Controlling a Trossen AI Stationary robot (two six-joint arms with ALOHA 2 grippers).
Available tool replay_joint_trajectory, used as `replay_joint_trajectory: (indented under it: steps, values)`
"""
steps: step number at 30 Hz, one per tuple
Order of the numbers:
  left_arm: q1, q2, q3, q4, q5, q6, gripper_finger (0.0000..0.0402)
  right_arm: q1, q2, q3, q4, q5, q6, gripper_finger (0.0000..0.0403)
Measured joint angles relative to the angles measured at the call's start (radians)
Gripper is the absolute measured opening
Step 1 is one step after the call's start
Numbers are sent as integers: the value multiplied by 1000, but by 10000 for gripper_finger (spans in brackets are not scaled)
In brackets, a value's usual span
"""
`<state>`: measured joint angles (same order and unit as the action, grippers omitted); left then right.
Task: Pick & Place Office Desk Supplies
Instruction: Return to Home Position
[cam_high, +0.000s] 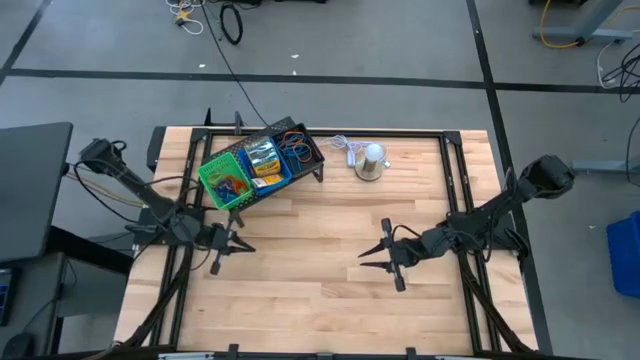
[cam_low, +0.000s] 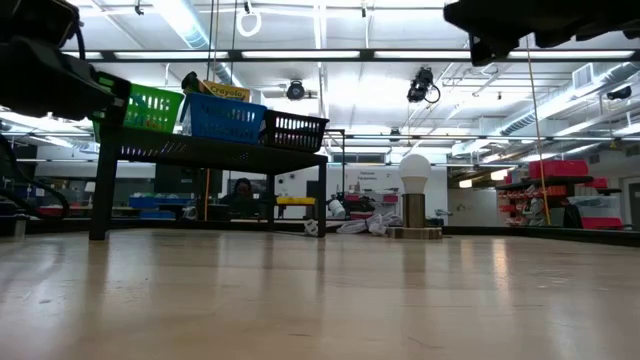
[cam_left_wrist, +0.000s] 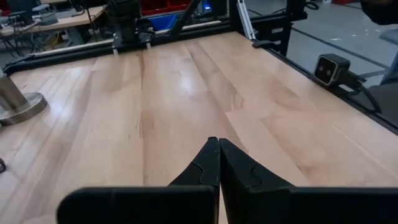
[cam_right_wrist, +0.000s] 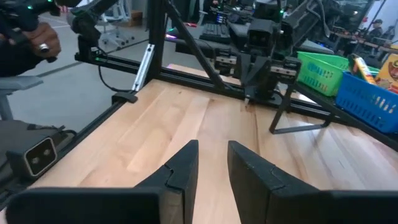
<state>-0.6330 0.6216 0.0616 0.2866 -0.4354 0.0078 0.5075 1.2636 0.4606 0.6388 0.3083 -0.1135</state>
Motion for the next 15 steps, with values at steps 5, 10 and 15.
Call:
replay_joint_trajectory:
  steps: [5,10,15]
  values:
    - [42,66,0,77,22,30,1,-57,0,0,1,-19,-24,96]
    - [71,114,0,115,27,42,1,-159,0,0,3,-72,-54,96]
    - [79,151,0,143,25,14,1,-280,0,-20,169,-372,-66,96]
